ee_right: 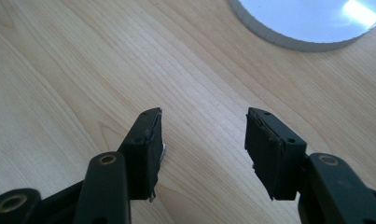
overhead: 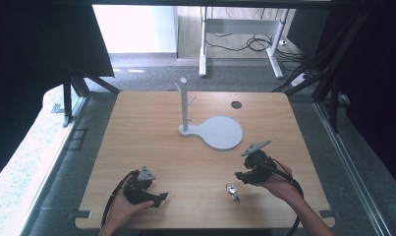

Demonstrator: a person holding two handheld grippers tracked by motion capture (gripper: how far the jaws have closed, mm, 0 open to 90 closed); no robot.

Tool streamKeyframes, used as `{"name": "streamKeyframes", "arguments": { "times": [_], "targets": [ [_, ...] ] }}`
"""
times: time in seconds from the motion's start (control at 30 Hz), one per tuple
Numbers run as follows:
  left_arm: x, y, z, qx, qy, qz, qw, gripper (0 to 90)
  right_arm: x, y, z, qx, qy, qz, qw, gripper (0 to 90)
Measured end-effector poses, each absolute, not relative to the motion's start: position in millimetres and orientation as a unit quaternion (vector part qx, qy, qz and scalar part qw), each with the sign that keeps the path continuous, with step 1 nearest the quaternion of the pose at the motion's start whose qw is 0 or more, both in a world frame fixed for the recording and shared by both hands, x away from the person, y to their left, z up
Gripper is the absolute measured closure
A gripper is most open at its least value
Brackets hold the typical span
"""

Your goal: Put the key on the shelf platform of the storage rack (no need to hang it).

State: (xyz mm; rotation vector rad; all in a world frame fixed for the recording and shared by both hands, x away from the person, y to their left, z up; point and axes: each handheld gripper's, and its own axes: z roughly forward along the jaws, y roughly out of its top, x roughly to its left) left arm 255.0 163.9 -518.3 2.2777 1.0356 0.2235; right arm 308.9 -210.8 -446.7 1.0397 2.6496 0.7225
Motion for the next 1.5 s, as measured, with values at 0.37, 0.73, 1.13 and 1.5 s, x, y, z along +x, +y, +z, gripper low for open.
{"name": "streamKeyframes", "arguments": {
  "times": [0.37,0.73,1.13,1.5],
  "targets": [
    [254,164,-518,0.862,0.393,0.086,0.309,19.9,310,-195,-458,0.344,0.910,0.221,0.069,55.1],
    [254,162,-518,0.865,0.387,0.086,0.308,19.9,309,-179,-471,0.326,0.926,0.186,0.037,67.5],
    [254,160,-520,0.867,0.385,0.083,0.306,19.9,319,-170,-484,0.330,0.929,0.166,0.016,71.7],
    [253,160,-518,0.864,0.385,0.086,0.312,20.0,325,-165,-492,0.334,0.931,0.147,0.011,76.8]
  ]
}}
